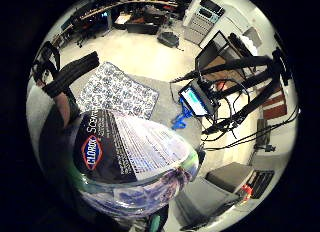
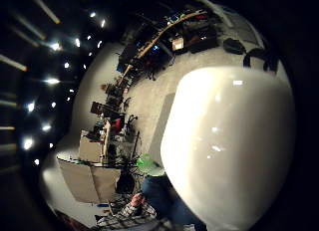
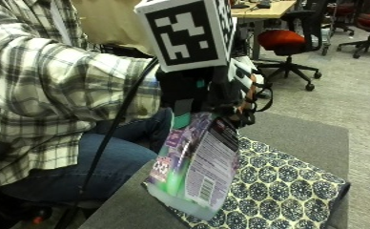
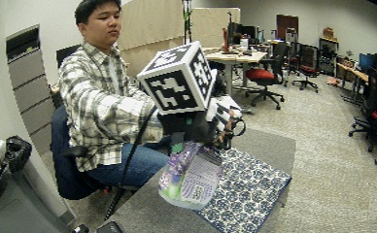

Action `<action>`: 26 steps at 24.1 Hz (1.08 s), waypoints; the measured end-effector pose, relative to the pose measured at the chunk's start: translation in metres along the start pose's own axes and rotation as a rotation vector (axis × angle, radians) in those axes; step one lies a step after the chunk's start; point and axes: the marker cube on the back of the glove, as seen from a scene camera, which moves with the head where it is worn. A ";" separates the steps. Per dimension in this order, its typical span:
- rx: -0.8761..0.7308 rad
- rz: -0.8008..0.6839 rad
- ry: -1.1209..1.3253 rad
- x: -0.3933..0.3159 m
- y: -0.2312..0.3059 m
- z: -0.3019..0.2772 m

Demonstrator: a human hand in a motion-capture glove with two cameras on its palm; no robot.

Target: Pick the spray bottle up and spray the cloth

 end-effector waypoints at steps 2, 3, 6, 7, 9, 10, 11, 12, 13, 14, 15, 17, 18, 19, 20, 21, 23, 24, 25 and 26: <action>-0.034 -0.009 0.045 0.000 -0.007 0.007; -0.050 -0.013 0.070 0.000 -0.010 0.011; -0.091 -0.023 0.137 -0.005 -0.017 0.025; -0.101 -0.024 0.158 -0.006 -0.018 0.030; -0.120 -0.026 0.203 -0.008 -0.021 0.038; -0.130 -0.028 0.228 -0.009 -0.023 0.042; -0.141 -0.032 0.255 -0.010 -0.024 0.046; -0.152 -0.035 0.279 -0.011 -0.025 0.050; -0.163 -0.037 0.300 -0.011 -0.026 0.054; -0.173 -0.036 0.316 -0.012 -0.027 0.058; -0.183 -0.035 0.330 -0.013 -0.027 0.061; -0.205 -0.033 0.361 -0.014 -0.028 0.070; -0.217 -0.033 0.379 -0.014 -0.028 0.074; -0.231 -0.035 0.398 -0.015 -0.027 0.079; -0.245 -0.039 0.417 -0.016 -0.027 0.084; -0.258 -0.045 0.435 -0.017 -0.025 0.089; -0.282 -0.060 0.468 -0.021 -0.023 0.097; -0.291 -0.063 0.482 -0.022 -0.022 0.101; -0.297 -0.062 0.493 -0.024 -0.021 0.104; -0.302 -0.060 0.504 -0.025 -0.020 0.107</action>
